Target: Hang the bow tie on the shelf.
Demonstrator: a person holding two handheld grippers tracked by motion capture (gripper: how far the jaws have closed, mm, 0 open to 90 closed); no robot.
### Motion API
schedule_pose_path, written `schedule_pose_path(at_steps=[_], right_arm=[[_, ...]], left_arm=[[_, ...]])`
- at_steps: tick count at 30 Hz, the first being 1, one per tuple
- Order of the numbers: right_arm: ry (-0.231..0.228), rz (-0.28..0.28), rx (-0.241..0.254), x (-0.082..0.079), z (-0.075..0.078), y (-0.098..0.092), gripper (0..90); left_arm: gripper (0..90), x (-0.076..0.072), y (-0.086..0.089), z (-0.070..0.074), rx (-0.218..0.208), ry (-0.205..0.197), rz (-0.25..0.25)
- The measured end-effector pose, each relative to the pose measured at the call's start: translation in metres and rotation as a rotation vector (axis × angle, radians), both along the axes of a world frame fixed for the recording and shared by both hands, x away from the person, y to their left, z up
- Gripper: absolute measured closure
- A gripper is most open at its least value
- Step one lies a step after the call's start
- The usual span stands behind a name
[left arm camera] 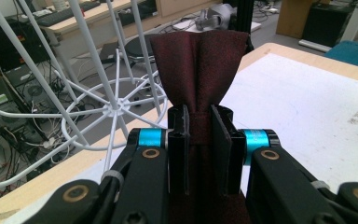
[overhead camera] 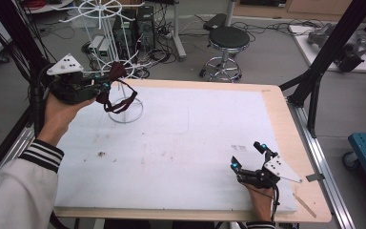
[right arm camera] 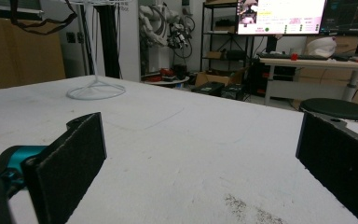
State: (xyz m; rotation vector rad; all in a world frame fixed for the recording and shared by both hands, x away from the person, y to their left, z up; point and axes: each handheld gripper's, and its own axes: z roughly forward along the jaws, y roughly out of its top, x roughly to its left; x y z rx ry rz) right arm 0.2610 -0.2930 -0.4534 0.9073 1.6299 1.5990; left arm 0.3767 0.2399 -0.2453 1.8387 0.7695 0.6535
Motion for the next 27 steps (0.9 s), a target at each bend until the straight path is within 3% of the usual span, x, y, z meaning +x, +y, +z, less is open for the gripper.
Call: schedule_pose_path(at_steps=[15, 27], right_arm=[[-0.004, 0.002, -0.002, 0.0, 0.0, 0.0, 0.8], [0.001, 0.001, -0.001, 0.0, 0.0, 0.0, 0.8]], left_arm=[[77.1, 0.018, -0.003, -0.009, 0.032, 0.021, 0.057], [76.8, 0.02, -0.007, -0.012, 0.073, 0.035, 0.076]])
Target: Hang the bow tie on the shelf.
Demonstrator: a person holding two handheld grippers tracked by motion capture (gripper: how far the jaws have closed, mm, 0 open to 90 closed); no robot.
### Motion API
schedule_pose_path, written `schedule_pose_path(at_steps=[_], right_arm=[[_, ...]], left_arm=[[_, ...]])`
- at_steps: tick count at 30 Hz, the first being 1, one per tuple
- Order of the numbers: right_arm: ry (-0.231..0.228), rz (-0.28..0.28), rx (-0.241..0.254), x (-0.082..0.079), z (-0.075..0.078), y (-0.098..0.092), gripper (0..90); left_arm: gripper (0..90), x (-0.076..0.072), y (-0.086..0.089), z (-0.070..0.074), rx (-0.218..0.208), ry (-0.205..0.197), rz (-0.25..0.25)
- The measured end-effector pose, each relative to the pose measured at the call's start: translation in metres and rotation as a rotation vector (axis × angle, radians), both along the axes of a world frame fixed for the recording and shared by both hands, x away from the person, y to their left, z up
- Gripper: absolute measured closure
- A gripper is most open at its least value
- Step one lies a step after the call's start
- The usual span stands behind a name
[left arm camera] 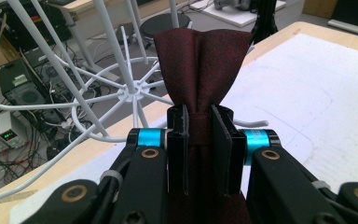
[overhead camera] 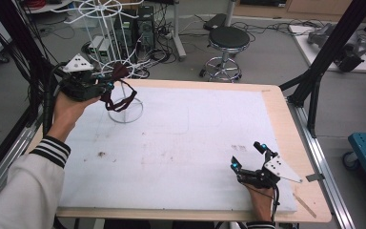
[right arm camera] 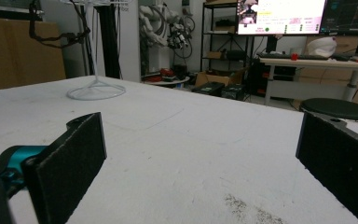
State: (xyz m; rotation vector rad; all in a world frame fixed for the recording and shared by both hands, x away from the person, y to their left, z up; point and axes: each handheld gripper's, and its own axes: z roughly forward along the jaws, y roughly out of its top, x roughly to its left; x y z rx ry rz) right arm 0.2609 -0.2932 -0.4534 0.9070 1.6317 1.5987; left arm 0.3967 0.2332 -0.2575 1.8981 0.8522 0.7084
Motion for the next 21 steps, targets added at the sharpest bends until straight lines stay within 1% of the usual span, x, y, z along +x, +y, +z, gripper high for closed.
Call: schedule_pose_path(at_steps=[7, 9, 10, 14, 15, 16, 17, 20, 21], right_arm=[[0.0, 0.0, 0.0, 0.0, 0.0, 0.0, 0.8], [0.0, 0.0, 0.0, 0.0, 0.0, 0.0, 0.8], [-0.001, 0.0, 0.0, 0.0, 0.0, 0.0001, 0.8], [-0.001, 0.0, 0.001, 0.0001, -0.0001, 0.0002, 0.8], [-0.002, 0.0, 0.0, 0.0001, -0.0001, 0.0001, 0.8], [-0.002, 0.0, 0.0, 0.0001, -0.0001, 0.0001, 0.8], [-0.002, 0.0, 0.0, 0.0001, -0.0001, 0.0001, 0.8], [-0.001, 0.0, 0.002, 0.0001, -0.0001, 0.0001, 0.8], [0.0, 0.0, 0.0, 0.0, 0.0, 0.0, 0.8]], left_arm=[[76.7, -0.003, 0.0018, 0.0011, 0.0, 0.0, 0.013], [76.7, -0.0032, 0.0029, 0.0012, 0.006, 0.001, 0.017], [76.5, -0.0032, 0.003, 0.0008, -0.001, 0.001, 0.018], [75.5, -0.0033, 0.0043, -0.0005, 0.005, 0.005, 0.021], [71.9, -0.0035, 0.0047, -0.0012, 0.005, -0.003, 0.025], [71.9, -0.004, 0.0051, -0.0015, 0.003, -0.013, 0.039], [69.5, -0.0041, 0.0061, -0.0017, -0.003, -0.018, 0.036], [65.1, -0.0044, 0.0072, -0.0023, -0.007, -0.016, 0.035], [60.1, -0.0047, 0.0076, -0.0024, -0.008, -0.018, 0.033]])
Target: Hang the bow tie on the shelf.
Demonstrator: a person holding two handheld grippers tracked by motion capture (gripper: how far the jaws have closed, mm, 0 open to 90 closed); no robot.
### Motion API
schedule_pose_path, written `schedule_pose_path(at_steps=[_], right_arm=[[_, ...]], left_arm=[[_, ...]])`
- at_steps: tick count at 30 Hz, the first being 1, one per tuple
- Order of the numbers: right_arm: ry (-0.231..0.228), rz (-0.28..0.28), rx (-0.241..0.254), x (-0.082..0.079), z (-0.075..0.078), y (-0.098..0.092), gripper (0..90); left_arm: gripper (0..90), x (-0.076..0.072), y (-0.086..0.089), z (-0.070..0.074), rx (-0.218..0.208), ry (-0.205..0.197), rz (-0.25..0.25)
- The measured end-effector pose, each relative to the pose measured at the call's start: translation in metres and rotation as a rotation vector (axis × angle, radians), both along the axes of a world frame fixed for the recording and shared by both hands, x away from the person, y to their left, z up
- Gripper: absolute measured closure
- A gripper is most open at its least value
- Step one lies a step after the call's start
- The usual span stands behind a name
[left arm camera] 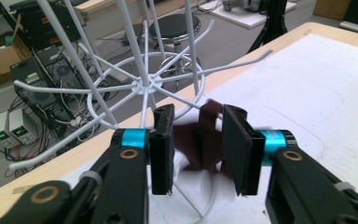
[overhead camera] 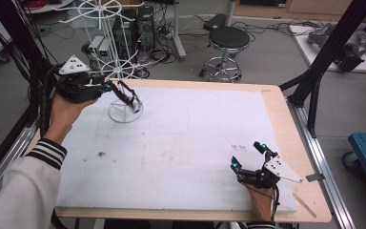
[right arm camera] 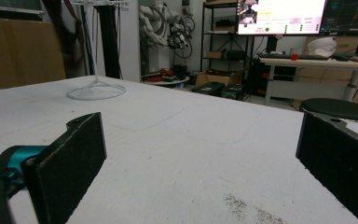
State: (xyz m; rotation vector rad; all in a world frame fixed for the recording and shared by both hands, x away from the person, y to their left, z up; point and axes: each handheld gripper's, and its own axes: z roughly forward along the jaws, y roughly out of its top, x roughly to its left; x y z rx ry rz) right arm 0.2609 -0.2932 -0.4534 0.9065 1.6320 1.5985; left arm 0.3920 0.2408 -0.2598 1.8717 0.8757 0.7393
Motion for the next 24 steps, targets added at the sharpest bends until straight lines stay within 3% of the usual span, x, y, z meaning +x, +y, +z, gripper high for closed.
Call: schedule_pose_path(at_steps=[1, 3, 4, 5, 6, 8, 10, 14, 19, 24], right_arm=[[0.0, 0.0, 0.0, 0.0, 0.0, 0.0, 0.8], [0.001, 0.0, 0.001, 0.0, 0.0, 0.0, 0.8], [0.001, 0.0, 0.0, 0.0, 0.0, 0.0, 0.8], [0.0, 0.0, 0.0, 0.0, 0.0, 0.0, 0.8], [0.0, 0.0, 0.0, 0.0, 0.0, 0.0, 0.8], [0.002, 0.0, 0.001, 0.0, 0.0, 0.0, 0.8], [0.002, 0.0, 0.001, 0.0, 0.0, 0.0, 0.8], [0.0, 0.0, -0.001, 0.0, 0.0, 0.0, 0.8], [0.0, 0.002, -0.001, 0.0, 0.0, 0.0, 0.8], [-0.003, 0.002, -0.005, 0.0, 0.0, 0.0, 0.8]], left_arm=[[60.1, -0.001, 0.001, 0.0, 0.001, -0.001, 0.004], [48.4, -0.002, 0.002, 0.001, -0.009, -0.013, 0.003], [42.7, -0.003, 0.002, 0.002, -0.01, -0.037, 0.002], [15.0, -0.006, 0.002, 0.003, -0.005, -0.067, 0.011], [15.0, -0.007, 0.003, 0.003, -0.01, -0.087, 0.014], [1.7, -0.009, 0.005, 0.005, -0.025, -0.079, -0.006], [1.7, -0.012, 0.009, 0.005, -0.035, -0.079, -0.05], [1.7, -0.019, 0.014, 0.008, -0.064, -0.075, -0.073], [1.7, -0.032, 0.019, 0.013, -0.116, -0.12, -0.101], [1.7, -0.046, 0.021, 0.01, -0.141, -0.152, -0.136]])
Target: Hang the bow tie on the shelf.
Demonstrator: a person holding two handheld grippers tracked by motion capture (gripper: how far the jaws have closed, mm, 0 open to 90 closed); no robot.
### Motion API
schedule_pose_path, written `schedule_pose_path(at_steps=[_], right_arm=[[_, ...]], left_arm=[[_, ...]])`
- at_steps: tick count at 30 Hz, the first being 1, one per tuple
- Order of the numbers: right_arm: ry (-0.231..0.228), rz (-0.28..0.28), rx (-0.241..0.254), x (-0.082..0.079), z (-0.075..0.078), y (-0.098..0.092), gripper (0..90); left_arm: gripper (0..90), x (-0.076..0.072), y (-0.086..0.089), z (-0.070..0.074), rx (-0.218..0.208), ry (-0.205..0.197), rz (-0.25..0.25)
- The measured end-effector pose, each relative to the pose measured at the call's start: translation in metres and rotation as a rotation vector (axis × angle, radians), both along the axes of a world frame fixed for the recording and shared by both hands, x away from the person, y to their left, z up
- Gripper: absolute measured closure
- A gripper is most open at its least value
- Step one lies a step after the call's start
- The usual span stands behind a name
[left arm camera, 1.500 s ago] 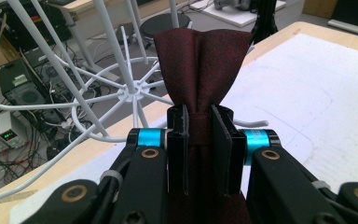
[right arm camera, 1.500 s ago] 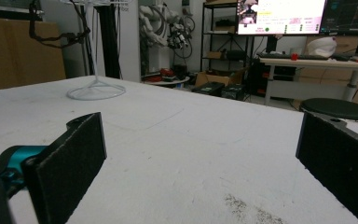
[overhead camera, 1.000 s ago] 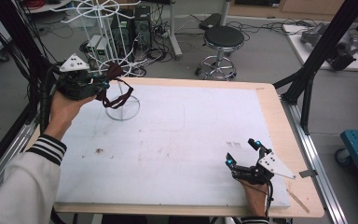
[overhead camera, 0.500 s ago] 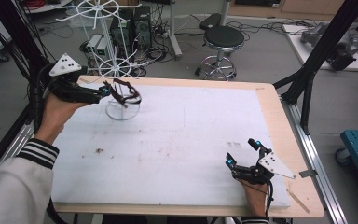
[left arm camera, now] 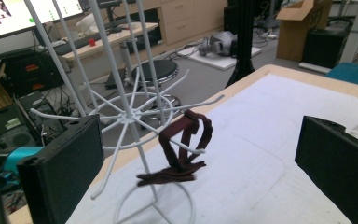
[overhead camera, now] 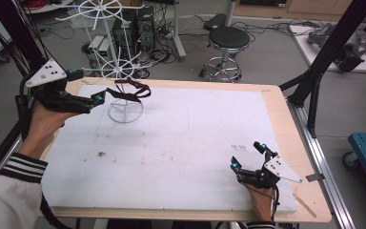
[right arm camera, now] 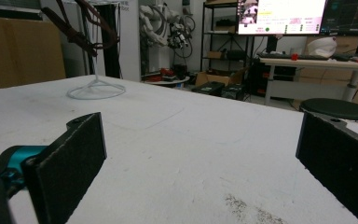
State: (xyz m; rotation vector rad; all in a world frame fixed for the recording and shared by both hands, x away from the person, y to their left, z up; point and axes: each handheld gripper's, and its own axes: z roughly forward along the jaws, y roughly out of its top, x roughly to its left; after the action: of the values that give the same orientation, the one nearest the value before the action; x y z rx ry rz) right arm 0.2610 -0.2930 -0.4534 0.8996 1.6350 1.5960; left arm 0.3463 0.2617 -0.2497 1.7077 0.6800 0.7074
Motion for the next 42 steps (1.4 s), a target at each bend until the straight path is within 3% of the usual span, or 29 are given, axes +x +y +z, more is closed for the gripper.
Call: schedule_pose_path(at_steps=[9, 15, 24, 27, 34, 36, 38, 42], right_arm=[[-0.001, -0.006, -0.004, 0.0, 0.0, 0.0, 0.8], [-0.001, -0.006, -0.005, 0.0, 0.0, 0.0, 0.8], [0.005, -0.005, 0.001, -0.001, 0.0, 0.0, 0.8], [0.005, -0.004, 0.003, 0.0, 0.0, 0.0, 0.8], [0.001, -0.007, -0.001, 0.0, 0.0, 0.0, 0.8], [0.001, -0.007, -0.001, 0.0, 0.0, 0.0, 0.8], [-0.003, -0.006, -0.004, 0.0, 0.0, 0.0, 0.8], [0.002, -0.005, -0.006, -0.001, 0.0, 0.001, 0.8]], left_arm=[[1.7, -0.03, 0.009, -0.033, -0.057, -0.047, -0.06], [1.7, -0.043, 0.017, -0.072, -0.095, -0.07, -0.083], [1.7, -0.062, 0.022, -0.132, -0.1, -0.114, -0.086], [1.7, -0.067, 0.026, -0.15, -0.101, -0.09, -0.08], [1.7, -0.075, 0.04, -0.193, -0.162, -0.052, -0.05], [1.7, -0.077, 0.043, -0.201, -0.169, -0.058, -0.044], [1.7, -0.078, 0.044, -0.201, -0.203, -0.082, -0.037], [1.7, -0.078, 0.043, -0.202, -0.205, -0.074, -0.026]])
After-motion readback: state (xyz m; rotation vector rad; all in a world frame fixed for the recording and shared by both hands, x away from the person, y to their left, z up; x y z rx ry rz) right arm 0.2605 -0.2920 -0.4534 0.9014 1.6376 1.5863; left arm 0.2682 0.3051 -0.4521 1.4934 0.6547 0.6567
